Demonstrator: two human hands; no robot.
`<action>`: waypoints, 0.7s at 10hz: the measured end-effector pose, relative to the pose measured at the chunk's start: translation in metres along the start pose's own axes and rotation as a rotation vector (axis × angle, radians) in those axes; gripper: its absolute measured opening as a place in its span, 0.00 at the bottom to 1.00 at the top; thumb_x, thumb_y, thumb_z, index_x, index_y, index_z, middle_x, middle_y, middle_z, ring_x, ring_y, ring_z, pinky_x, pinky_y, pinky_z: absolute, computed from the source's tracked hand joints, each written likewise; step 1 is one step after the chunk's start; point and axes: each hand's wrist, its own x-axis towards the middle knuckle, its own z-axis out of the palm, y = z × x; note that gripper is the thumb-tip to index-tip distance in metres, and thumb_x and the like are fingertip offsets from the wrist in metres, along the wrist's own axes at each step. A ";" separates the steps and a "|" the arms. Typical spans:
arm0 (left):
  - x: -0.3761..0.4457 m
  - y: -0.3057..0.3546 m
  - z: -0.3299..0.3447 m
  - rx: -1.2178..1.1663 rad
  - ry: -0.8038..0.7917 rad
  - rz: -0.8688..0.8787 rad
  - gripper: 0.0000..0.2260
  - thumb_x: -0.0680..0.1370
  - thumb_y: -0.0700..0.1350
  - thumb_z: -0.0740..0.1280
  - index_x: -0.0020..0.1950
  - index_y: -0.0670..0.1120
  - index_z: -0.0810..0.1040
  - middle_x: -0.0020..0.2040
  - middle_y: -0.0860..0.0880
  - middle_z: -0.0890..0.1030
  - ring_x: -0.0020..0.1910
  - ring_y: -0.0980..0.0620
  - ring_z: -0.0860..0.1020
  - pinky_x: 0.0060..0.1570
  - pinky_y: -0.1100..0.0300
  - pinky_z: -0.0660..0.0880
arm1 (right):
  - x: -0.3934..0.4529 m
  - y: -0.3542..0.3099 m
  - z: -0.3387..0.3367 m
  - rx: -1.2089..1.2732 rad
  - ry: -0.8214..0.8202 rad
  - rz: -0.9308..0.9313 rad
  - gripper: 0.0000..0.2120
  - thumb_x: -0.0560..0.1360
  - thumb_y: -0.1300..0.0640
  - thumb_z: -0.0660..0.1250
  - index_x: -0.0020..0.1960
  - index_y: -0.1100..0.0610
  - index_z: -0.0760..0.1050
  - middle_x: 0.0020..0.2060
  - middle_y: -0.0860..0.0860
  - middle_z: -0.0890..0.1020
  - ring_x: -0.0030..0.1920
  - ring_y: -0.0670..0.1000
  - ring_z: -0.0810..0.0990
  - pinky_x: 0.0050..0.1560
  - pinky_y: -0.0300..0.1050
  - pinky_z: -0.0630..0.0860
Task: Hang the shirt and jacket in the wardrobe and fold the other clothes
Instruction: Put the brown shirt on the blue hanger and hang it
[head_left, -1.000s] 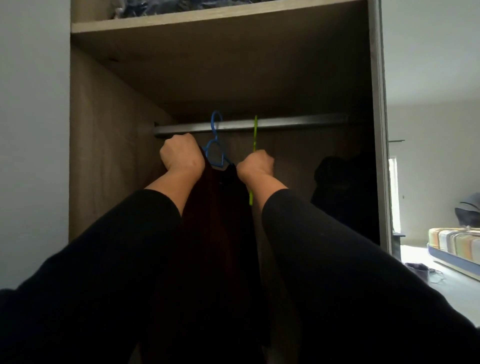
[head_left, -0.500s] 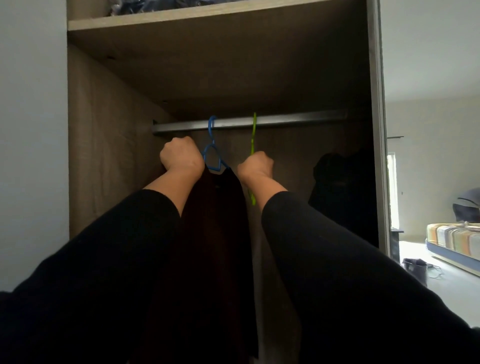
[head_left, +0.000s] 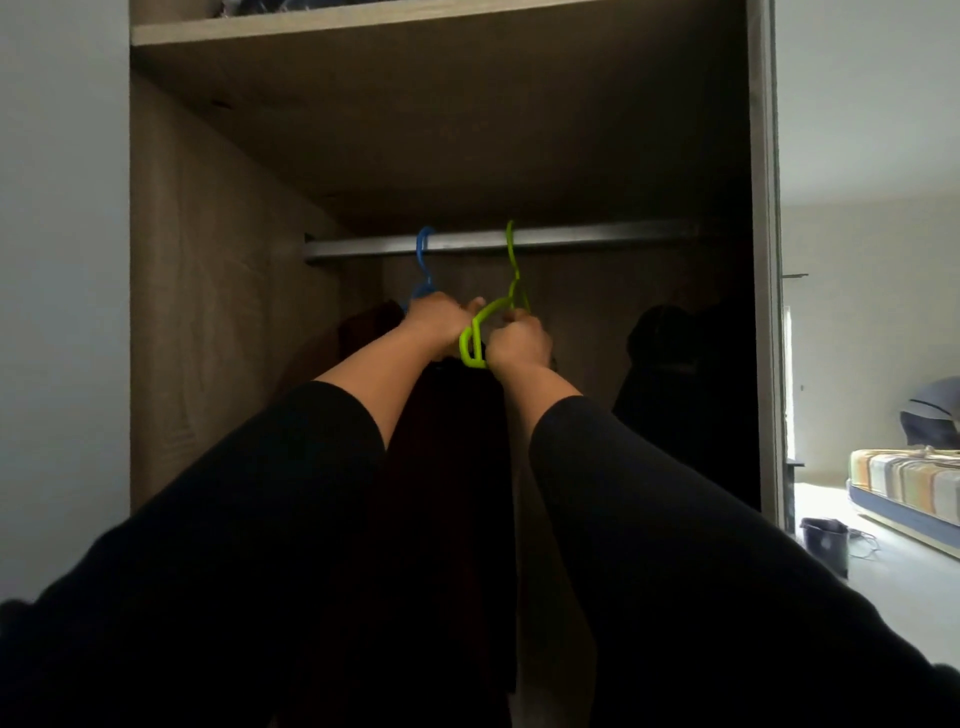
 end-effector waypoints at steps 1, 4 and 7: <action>0.000 0.003 0.000 -0.408 -0.139 -0.125 0.23 0.80 0.59 0.54 0.56 0.43 0.78 0.43 0.48 0.82 0.39 0.52 0.78 0.35 0.59 0.71 | 0.002 0.006 0.000 0.016 -0.015 0.012 0.17 0.79 0.59 0.60 0.67 0.59 0.72 0.65 0.57 0.76 0.65 0.56 0.73 0.58 0.40 0.69; 0.013 0.004 -0.002 -0.228 -0.148 -0.061 0.08 0.80 0.42 0.59 0.44 0.44 0.75 0.39 0.47 0.76 0.37 0.52 0.76 0.35 0.64 0.73 | 0.008 0.030 0.002 -0.086 -0.045 0.077 0.17 0.79 0.58 0.61 0.66 0.64 0.71 0.64 0.60 0.75 0.65 0.58 0.73 0.60 0.44 0.70; -0.003 -0.005 -0.011 0.117 0.134 0.105 0.14 0.81 0.42 0.55 0.60 0.39 0.77 0.60 0.40 0.78 0.60 0.42 0.75 0.56 0.55 0.70 | 0.008 0.023 0.002 0.025 -0.053 0.069 0.17 0.81 0.56 0.58 0.68 0.61 0.68 0.65 0.60 0.73 0.66 0.59 0.72 0.61 0.44 0.69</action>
